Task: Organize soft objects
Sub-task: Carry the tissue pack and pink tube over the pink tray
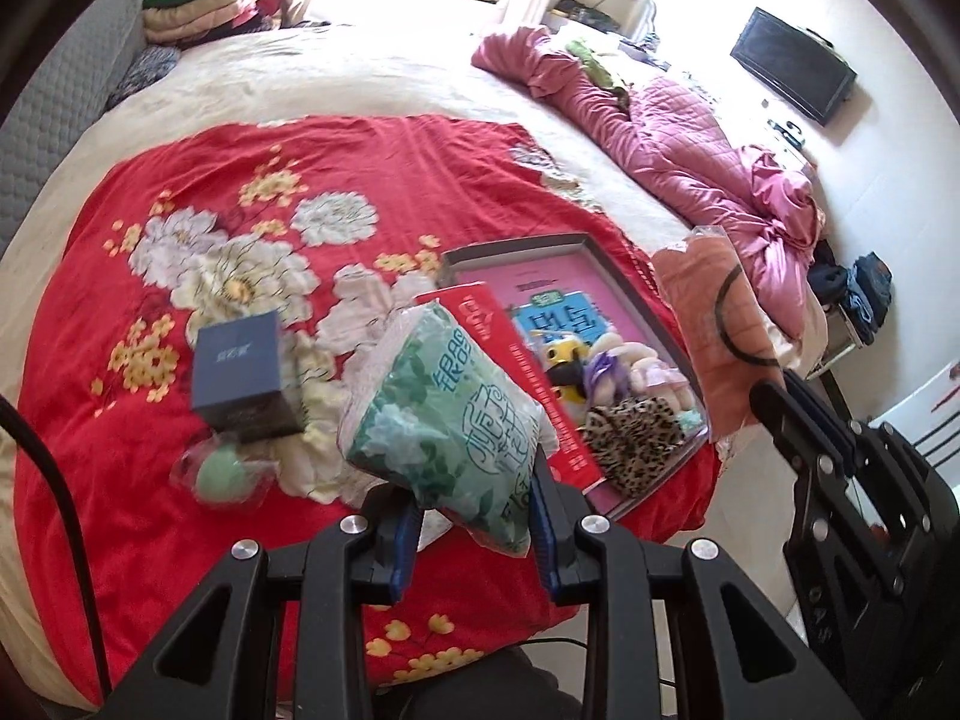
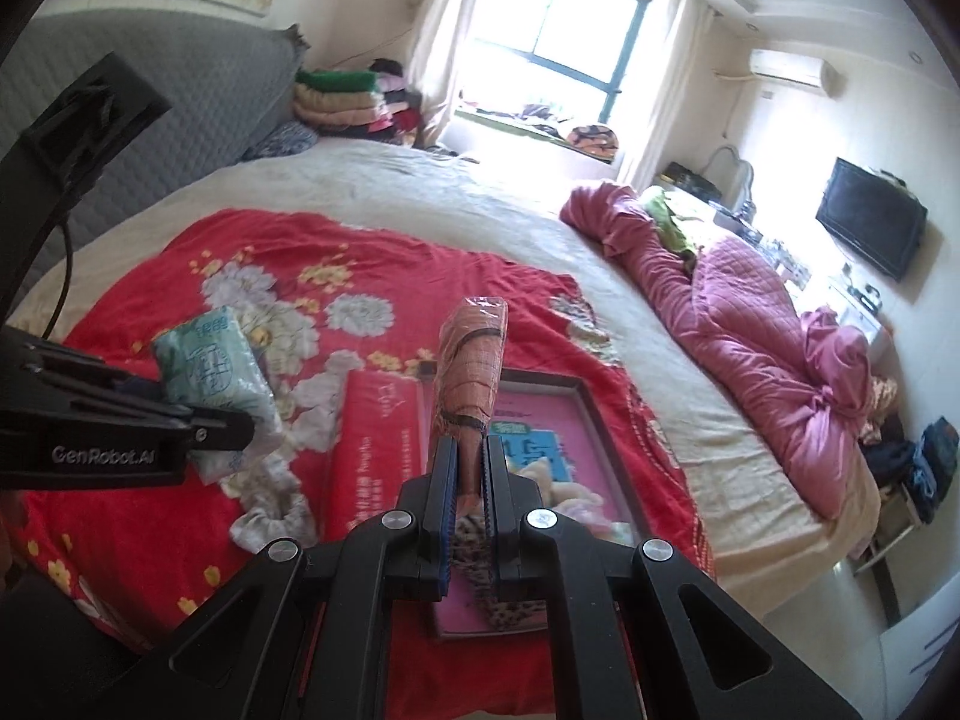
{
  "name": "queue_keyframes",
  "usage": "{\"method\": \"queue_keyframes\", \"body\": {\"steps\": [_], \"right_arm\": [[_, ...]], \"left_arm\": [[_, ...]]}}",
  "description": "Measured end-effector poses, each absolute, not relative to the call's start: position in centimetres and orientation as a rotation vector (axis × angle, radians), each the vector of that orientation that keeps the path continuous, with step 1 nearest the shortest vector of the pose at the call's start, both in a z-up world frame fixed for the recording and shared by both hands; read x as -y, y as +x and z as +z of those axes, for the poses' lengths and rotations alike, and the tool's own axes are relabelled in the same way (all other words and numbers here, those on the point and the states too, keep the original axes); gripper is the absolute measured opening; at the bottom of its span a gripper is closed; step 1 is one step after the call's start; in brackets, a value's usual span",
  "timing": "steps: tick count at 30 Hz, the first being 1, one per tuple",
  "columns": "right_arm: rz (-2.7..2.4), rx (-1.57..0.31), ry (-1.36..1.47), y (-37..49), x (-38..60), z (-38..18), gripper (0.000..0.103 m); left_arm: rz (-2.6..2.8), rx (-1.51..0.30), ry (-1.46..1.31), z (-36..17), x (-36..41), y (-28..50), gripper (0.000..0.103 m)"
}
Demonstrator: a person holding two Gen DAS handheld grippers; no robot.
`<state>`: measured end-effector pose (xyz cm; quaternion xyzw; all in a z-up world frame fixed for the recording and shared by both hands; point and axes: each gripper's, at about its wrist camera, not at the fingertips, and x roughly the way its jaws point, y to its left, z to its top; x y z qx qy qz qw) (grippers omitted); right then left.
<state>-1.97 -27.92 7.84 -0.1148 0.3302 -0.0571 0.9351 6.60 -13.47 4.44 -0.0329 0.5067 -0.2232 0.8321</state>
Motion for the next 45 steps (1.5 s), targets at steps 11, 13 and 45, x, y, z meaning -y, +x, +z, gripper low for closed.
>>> {"method": "queue_keyframes", "body": {"steps": [11, 13, 45], "right_arm": [[-0.210, -0.680, -0.154, -2.3, 34.4, 8.3, 0.008], [-0.226, -0.689, -0.133, -2.4, 35.6, 8.0, 0.008], [-0.284, -0.830, 0.020, -1.5, 44.9, 1.9, 0.008]], "left_arm": [[-0.554, -1.059, 0.016, 5.0, 18.9, 6.8, 0.031], [-0.571, -1.062, 0.028, 4.8, 20.1, 7.1, 0.031], [-0.712, -1.248, 0.217, -4.5, 33.1, 10.1, 0.032]]}}
